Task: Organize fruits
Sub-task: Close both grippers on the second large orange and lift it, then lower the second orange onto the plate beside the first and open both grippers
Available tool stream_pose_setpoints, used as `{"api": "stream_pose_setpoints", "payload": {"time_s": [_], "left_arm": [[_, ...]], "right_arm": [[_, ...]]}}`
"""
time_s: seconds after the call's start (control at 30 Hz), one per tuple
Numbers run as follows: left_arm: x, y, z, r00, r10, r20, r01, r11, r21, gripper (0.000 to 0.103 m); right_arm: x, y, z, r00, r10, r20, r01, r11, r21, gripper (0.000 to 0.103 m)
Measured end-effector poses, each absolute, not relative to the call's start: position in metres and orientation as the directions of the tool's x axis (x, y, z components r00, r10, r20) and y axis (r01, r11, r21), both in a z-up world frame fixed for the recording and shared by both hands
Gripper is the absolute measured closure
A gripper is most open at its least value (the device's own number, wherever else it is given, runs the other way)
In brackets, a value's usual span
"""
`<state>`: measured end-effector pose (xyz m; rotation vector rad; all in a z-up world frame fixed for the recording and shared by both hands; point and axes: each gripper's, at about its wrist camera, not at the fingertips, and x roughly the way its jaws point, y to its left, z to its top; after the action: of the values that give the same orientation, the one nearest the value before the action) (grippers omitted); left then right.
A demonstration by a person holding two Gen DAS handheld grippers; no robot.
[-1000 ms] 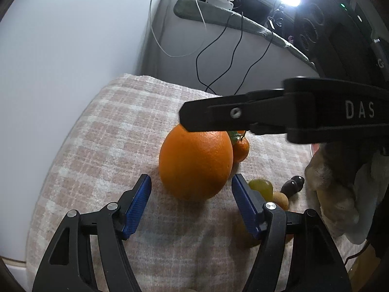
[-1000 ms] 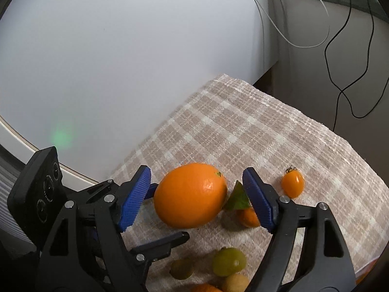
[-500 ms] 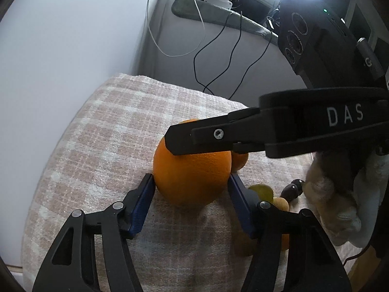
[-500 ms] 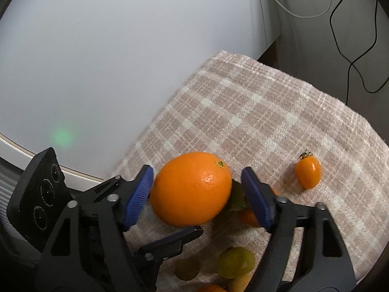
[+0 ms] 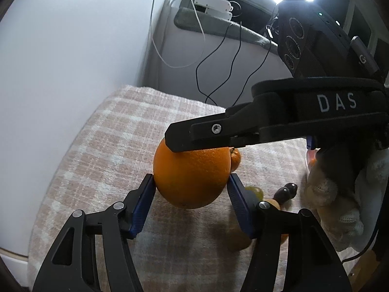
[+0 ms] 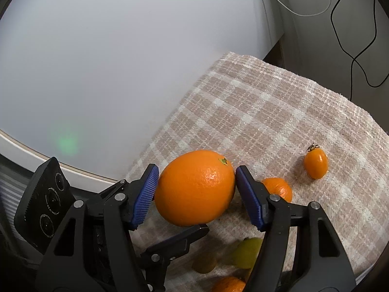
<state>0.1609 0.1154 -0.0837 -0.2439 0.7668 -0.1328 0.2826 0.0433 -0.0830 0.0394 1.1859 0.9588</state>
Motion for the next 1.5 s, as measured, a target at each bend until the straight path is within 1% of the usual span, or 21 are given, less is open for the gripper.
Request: {"api": "stream_pose_setpoints", "payload": {"time_s": [0.23,0.47,0.7,0.97,1.27,1.5], "left_arm": [[0.144,0.103,-0.061,0.742,-0.187,-0.644,0.046,0.972,-0.229,0.043],[0.131,0.075,-0.044,0.753,-0.213,-0.623,0.095,0.972,-0.217,0.043],[0.121,0.031,-0.035,0.742,-0.279,-0.609,0.182,0.959,-0.217,0.043],[0.114,-0.024,-0.033,0.711,-0.367,-0.6,0.295,0.93,-0.219,0.043],[0.11,-0.088,-0.042,0.638,-0.457,-0.619,0.416,0.882,-0.222,0.043],[0.116,-0.123,-0.053,0.586,-0.485,-0.65,0.47,0.856,-0.216,0.043]], "right_arm": [[0.265,0.029,-0.059,0.069,0.678,-0.732,-0.621,0.604,0.5,0.034],[0.246,-0.001,-0.039,0.113,0.683,-0.722,-0.62,0.616,0.485,0.034],[0.228,-0.051,-0.029,0.165,0.673,-0.721,-0.579,0.658,0.481,0.034],[0.207,-0.126,-0.02,0.244,0.653,-0.717,-0.49,0.721,0.49,0.034],[0.187,-0.21,-0.033,0.328,0.625,-0.708,-0.359,0.776,0.519,0.034],[0.18,-0.254,-0.051,0.36,0.616,-0.7,-0.267,0.787,0.556,0.034]]}}
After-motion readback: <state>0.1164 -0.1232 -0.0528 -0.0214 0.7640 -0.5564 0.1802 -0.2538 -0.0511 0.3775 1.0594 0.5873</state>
